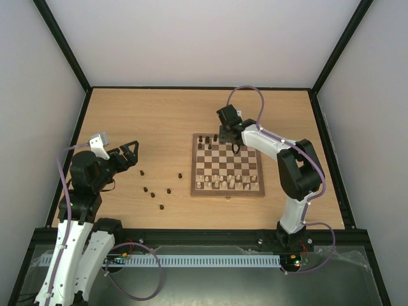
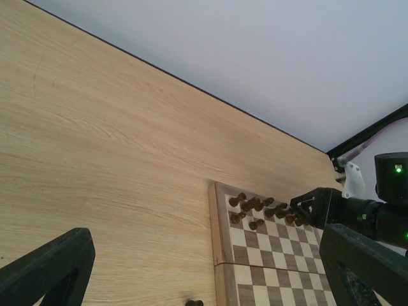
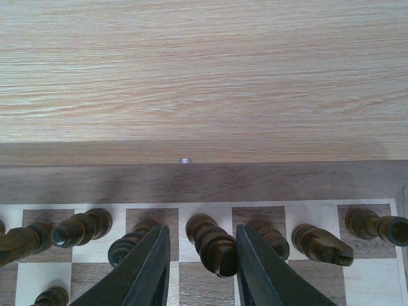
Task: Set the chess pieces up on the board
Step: Adjust the chess piece on the chessboard.
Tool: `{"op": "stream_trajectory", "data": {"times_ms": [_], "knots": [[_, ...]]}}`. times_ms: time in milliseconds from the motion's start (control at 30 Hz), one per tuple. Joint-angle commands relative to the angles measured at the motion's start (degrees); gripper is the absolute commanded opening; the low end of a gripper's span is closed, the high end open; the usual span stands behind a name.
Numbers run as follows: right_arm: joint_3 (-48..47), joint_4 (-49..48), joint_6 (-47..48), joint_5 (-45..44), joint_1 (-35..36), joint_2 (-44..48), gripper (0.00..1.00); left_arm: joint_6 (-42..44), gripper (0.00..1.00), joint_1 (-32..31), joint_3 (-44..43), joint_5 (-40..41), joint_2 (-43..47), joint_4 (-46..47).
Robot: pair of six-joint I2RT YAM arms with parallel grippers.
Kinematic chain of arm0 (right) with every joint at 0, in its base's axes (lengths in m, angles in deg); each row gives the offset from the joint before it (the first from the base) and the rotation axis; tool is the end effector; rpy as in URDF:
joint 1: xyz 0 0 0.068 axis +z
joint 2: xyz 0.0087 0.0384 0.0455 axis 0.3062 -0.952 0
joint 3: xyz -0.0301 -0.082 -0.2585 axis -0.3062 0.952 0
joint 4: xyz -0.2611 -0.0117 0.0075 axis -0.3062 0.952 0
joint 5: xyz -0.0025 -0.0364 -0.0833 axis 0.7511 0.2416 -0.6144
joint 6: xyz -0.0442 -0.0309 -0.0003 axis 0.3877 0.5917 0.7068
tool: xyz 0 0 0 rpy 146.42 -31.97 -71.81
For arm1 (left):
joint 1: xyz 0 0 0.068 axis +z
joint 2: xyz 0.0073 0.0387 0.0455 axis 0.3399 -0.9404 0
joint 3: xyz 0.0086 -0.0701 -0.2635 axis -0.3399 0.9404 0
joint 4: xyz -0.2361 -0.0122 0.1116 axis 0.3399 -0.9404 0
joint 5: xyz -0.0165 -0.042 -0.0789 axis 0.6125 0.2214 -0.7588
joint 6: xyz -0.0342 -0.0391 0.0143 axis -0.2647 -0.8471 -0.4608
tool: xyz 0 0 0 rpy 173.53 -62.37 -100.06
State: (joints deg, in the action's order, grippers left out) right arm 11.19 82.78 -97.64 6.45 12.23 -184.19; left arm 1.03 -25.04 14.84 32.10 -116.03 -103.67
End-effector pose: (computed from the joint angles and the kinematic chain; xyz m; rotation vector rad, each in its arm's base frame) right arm 0.3595 0.1939 0.2159 0.0893 2.3141 0.0827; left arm 0.1268 -0.0195 0.3152 -0.2964 1.8369 -0.6784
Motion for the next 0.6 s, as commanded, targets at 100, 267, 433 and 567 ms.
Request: {"op": "stream_trajectory", "data": {"times_ms": [100,267,433,567], "knots": [[-1.4,3.4,0.1,1.1,-0.1,1.4,0.31,0.4,0.99,0.2,-0.1,0.2,-0.4,1.3],[-1.9,3.1,0.1,1.5,-0.1,1.4,0.34,0.4,0.99,0.2,-0.2,0.2,-0.7,1.4],[-3.0,3.3,0.3,1.4,-0.1,1.1,0.37,0.4,0.99,0.2,-0.2,0.2,-0.9,1.5],[-3.5,3.0,0.4,1.5,0.0,0.9,0.38,0.4,1.00,0.2,0.0,0.2,-1.0,1.7]]}}
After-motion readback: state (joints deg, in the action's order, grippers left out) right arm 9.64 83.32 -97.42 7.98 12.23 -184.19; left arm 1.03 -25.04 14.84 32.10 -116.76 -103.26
